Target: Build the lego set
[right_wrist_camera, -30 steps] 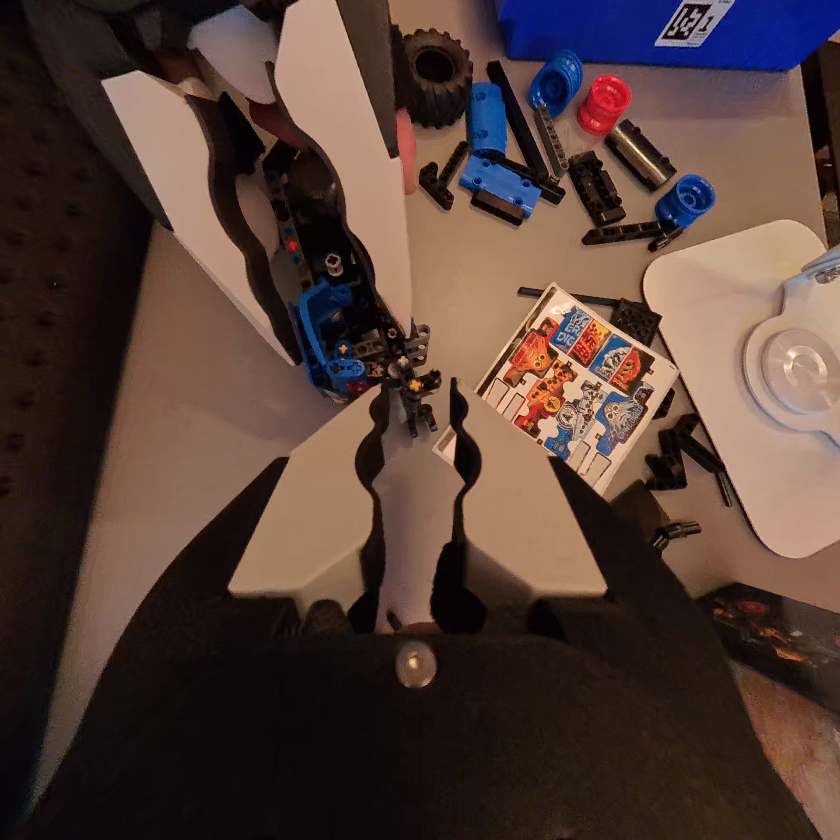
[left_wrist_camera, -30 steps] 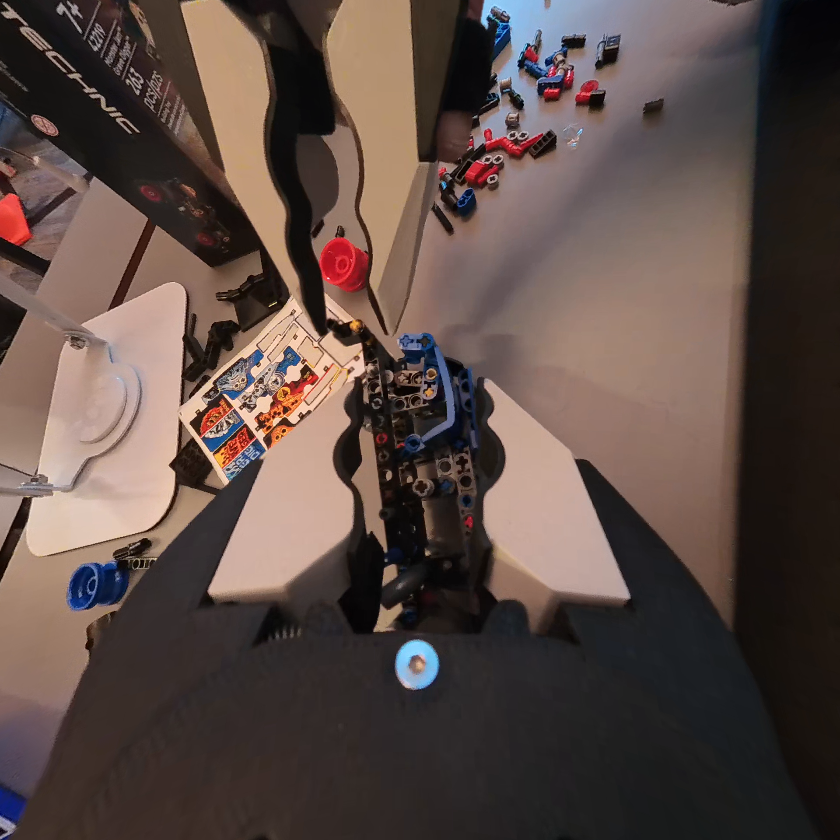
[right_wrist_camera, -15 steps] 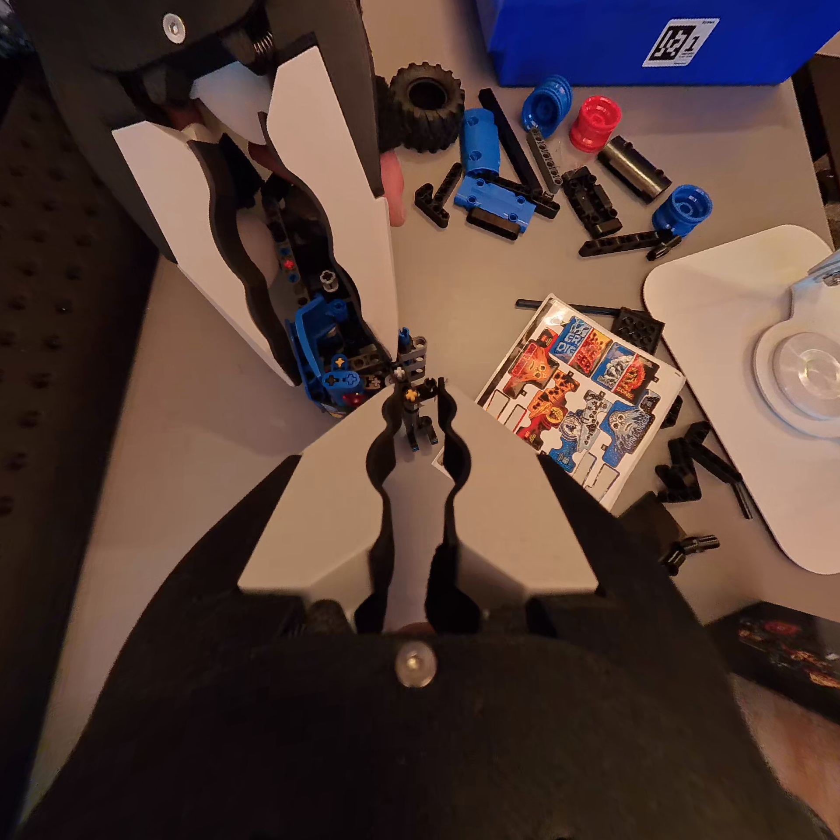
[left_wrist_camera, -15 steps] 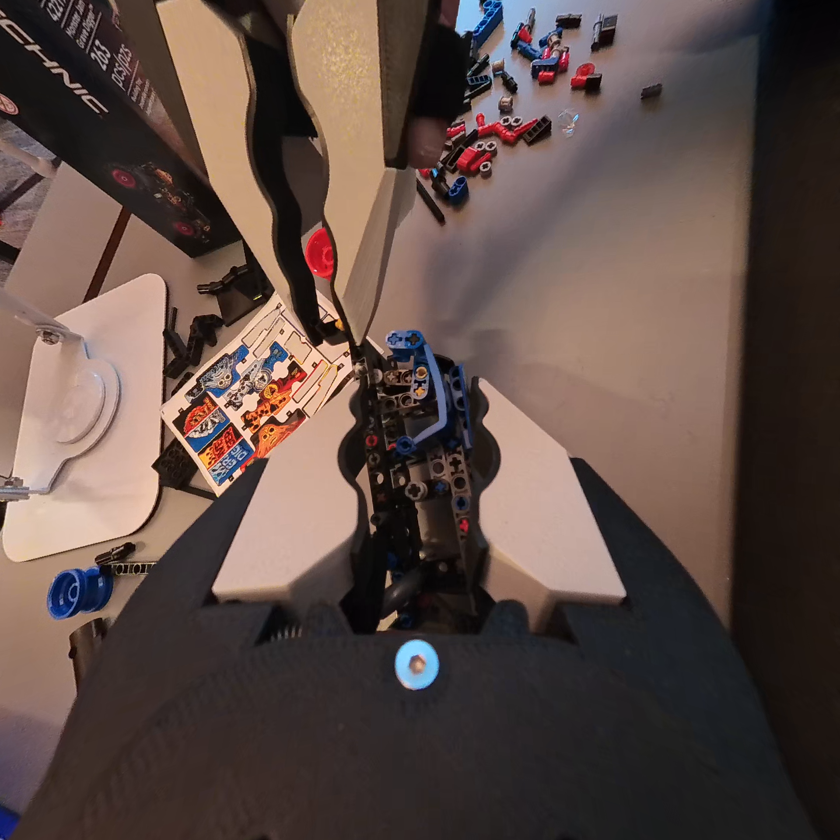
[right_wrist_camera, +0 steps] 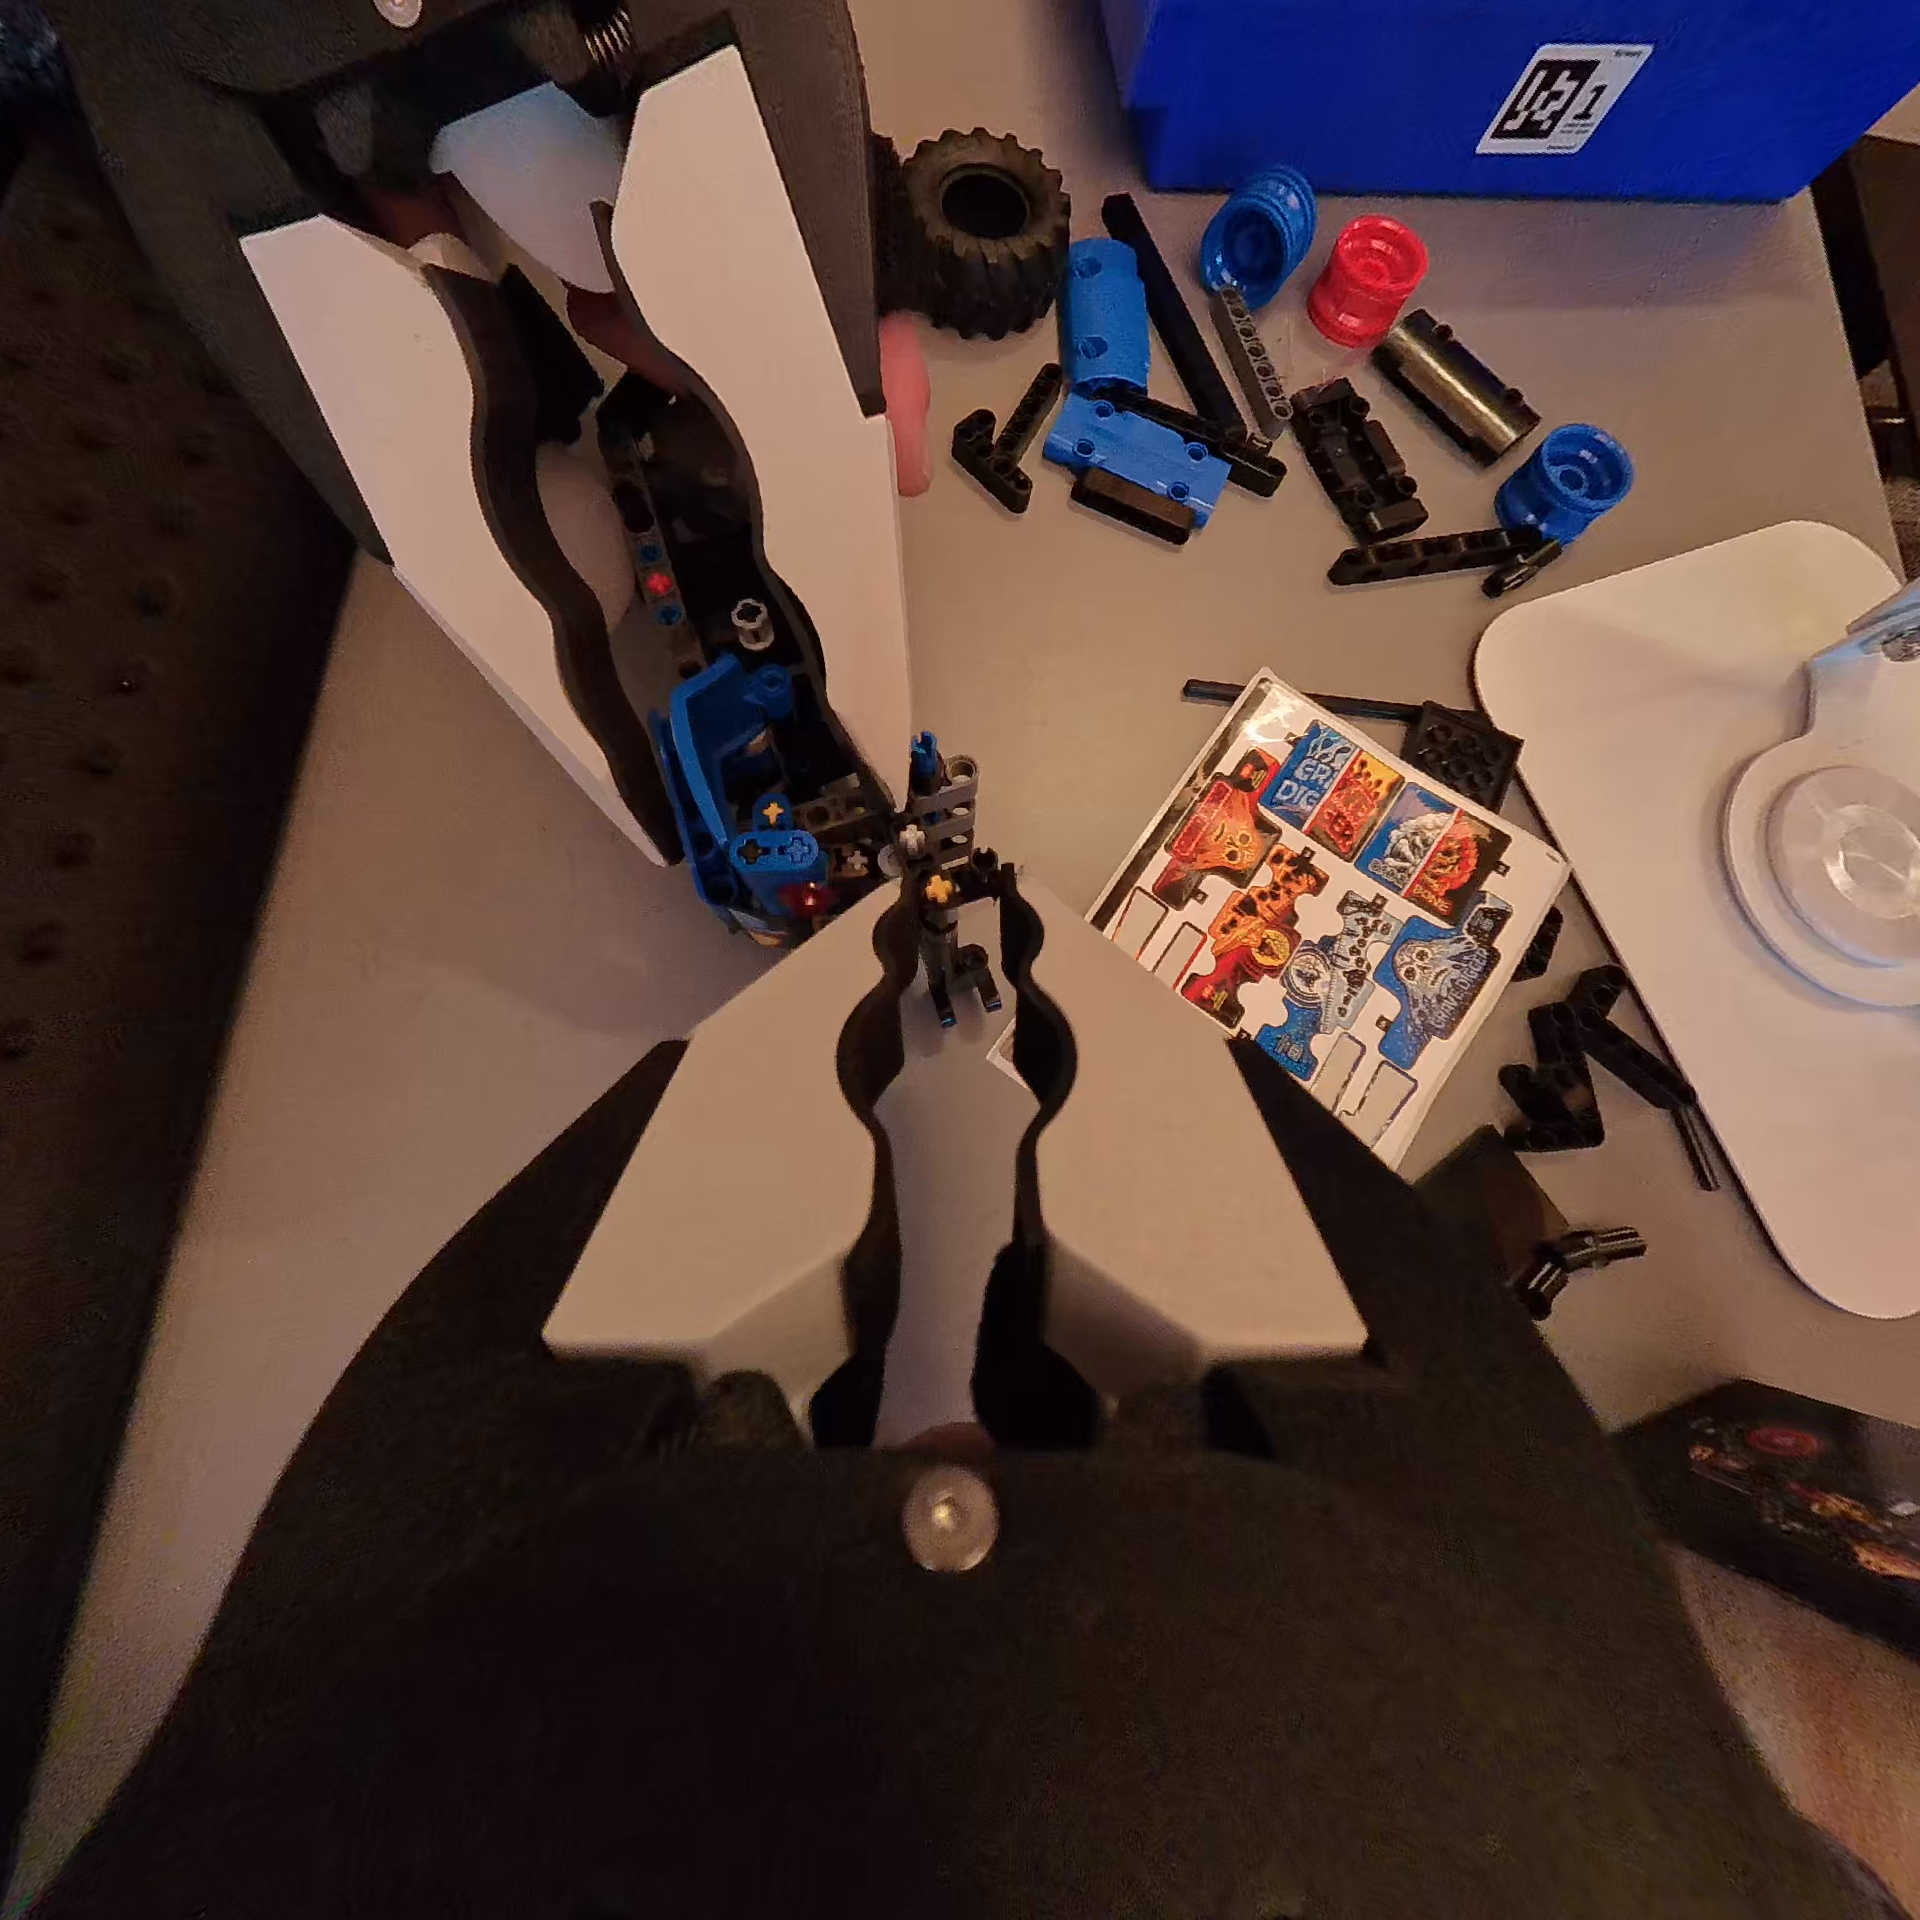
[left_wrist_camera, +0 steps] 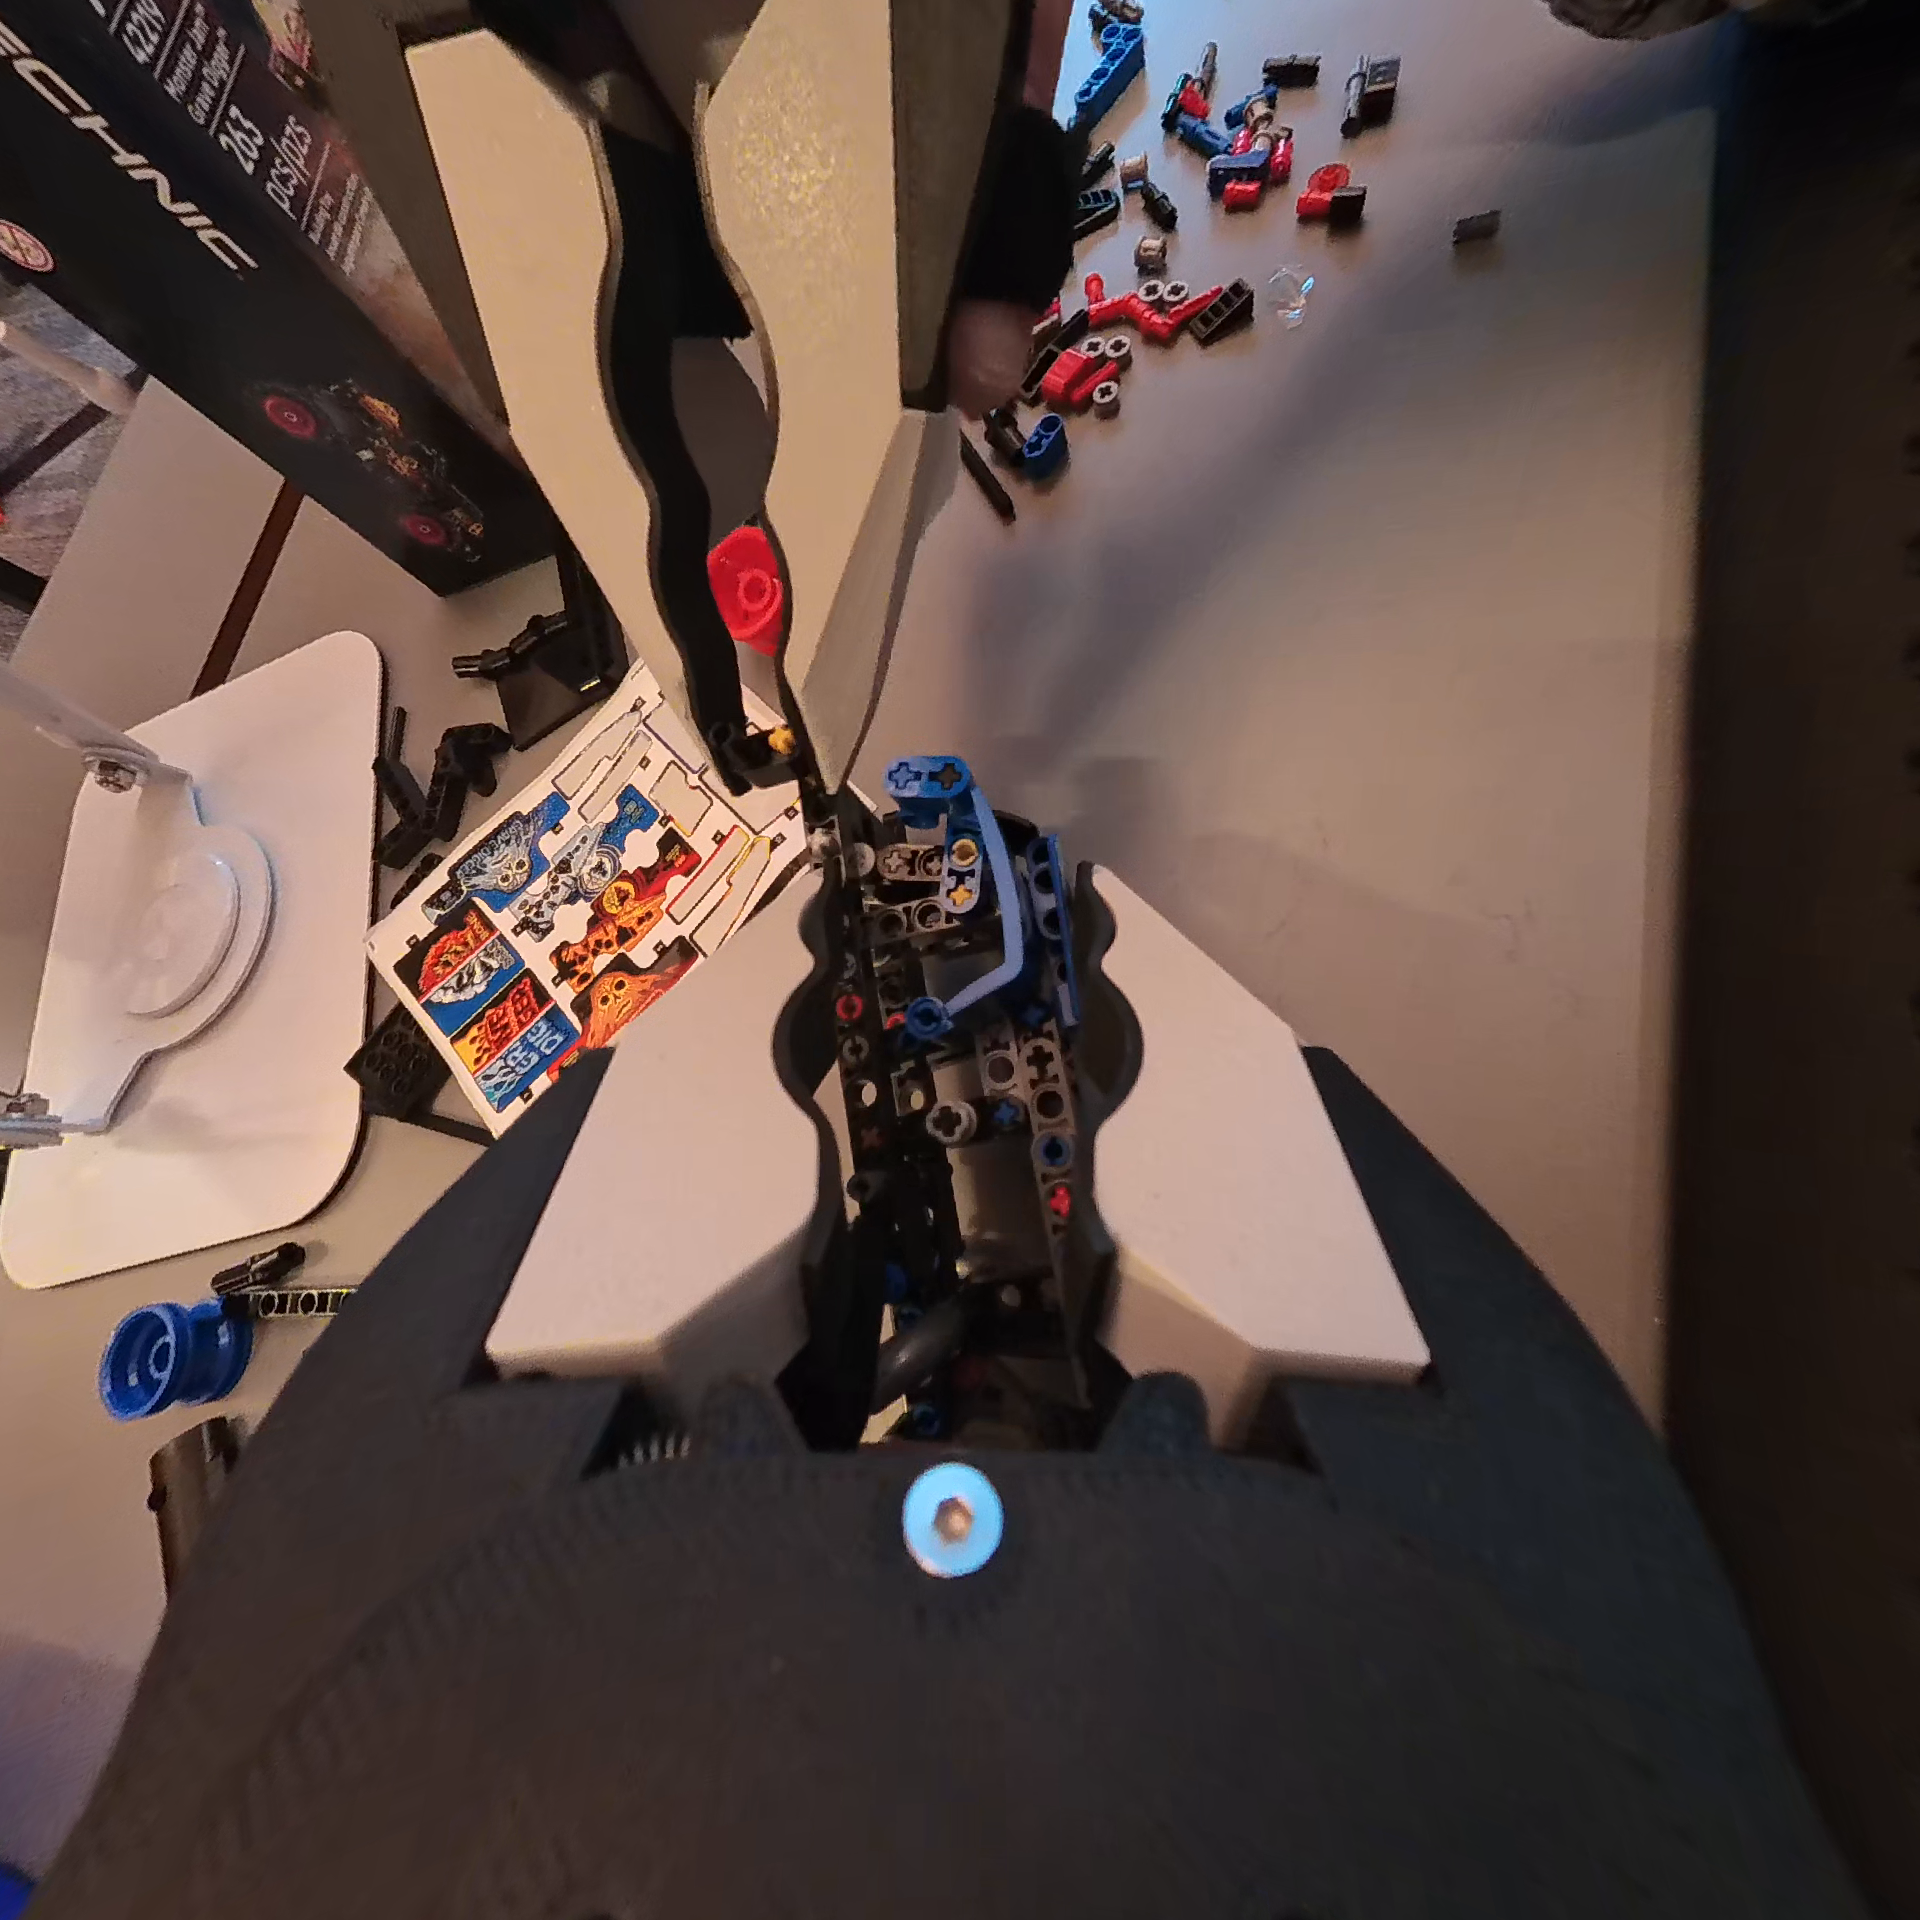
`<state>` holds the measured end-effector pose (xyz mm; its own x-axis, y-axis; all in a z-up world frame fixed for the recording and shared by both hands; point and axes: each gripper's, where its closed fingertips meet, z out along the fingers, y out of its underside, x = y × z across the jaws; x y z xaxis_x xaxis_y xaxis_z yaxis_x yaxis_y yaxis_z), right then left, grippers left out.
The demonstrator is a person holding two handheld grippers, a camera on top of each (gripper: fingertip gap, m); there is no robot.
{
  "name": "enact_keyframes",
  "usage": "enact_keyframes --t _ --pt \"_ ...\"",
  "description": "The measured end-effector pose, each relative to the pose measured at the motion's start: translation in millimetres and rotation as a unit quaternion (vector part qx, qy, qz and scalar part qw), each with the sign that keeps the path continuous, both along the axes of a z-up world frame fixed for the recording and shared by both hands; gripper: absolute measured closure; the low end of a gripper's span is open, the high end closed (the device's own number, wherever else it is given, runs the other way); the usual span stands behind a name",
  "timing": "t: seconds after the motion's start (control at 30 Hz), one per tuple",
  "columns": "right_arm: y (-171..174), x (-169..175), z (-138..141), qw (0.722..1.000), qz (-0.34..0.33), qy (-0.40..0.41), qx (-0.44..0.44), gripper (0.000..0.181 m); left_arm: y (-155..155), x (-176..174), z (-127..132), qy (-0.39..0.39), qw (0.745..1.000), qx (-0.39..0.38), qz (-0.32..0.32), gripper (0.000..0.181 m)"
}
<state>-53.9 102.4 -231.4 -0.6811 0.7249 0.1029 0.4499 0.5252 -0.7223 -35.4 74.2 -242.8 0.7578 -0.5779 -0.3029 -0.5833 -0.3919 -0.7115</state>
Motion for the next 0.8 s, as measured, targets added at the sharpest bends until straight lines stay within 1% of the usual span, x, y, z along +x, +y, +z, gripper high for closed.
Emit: enact_keyframes --t 0.3,0.63,0.8 --pt "1.3 -1.0 -3.0 1.000 0.000 0.001 0.009 0.169 0.4 -0.1 -0.9 0.004 1.000 -0.001 0.001 0.141" --pt "1.9 -1.3 -4.4 1.000 -0.004 -0.003 -0.007 0.169 0.8 -0.2 -1.3 0.006 1.000 -0.002 0.001 0.142" --pt "1.7 -1.3 -4.2 1.000 -0.004 -0.002 -0.005 0.169 0.0 1.1 -2.0 0.007 1.000 -0.005 -0.002 0.146"
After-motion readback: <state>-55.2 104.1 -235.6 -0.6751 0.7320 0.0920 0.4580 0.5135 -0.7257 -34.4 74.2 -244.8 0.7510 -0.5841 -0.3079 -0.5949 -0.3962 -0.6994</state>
